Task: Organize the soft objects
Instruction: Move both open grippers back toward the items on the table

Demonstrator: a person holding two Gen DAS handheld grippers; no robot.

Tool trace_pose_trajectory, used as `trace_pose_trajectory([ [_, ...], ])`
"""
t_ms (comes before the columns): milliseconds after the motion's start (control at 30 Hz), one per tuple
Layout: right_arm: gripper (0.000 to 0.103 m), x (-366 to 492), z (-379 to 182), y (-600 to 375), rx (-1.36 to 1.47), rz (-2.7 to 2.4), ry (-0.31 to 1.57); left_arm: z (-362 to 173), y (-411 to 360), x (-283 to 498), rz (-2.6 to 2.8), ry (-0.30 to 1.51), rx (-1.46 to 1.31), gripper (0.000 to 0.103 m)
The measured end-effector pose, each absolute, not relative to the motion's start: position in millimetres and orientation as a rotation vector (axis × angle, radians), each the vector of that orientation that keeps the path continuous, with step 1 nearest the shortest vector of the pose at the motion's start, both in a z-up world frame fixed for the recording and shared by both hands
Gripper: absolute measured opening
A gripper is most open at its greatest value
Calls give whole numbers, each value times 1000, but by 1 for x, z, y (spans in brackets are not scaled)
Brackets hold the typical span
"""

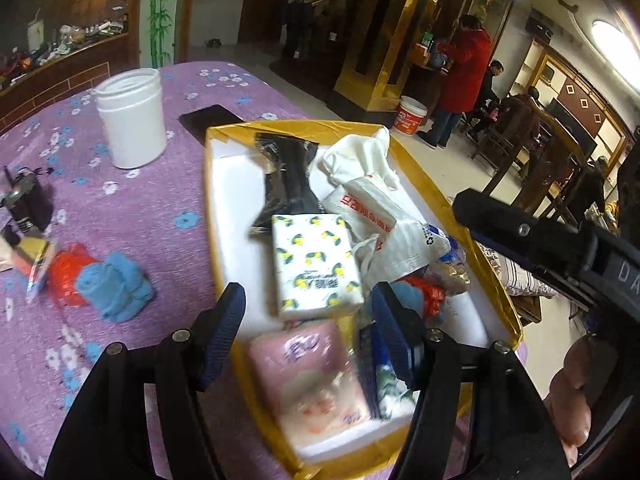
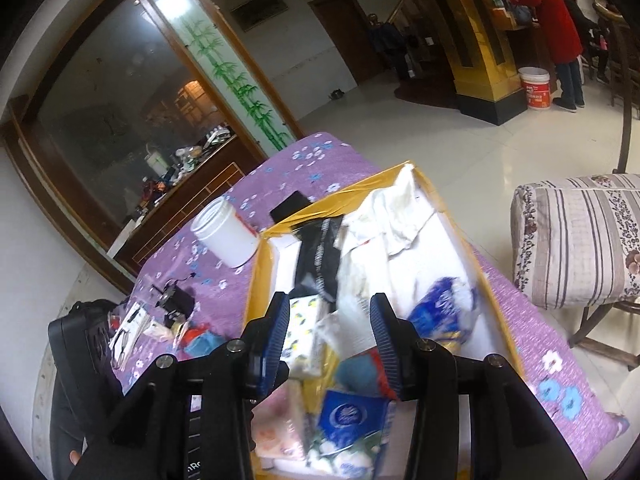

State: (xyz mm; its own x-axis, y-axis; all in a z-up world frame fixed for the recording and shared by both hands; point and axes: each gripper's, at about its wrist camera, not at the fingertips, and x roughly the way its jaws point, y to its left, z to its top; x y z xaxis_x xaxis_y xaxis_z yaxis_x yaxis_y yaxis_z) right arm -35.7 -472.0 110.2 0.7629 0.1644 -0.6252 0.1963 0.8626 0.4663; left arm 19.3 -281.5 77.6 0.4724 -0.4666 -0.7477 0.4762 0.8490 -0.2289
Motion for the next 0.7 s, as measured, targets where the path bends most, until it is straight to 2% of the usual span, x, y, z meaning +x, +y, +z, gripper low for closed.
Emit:
trace_pose_trajectory([
  [400, 45, -31, 119, -400, 467, 78, 735, 86, -212, 12, -508, 874, -13, 64],
  [700, 45, -10, 103, -335, 392, 153, 813, 89, -119, 34, -370, 846, -75, 64],
])
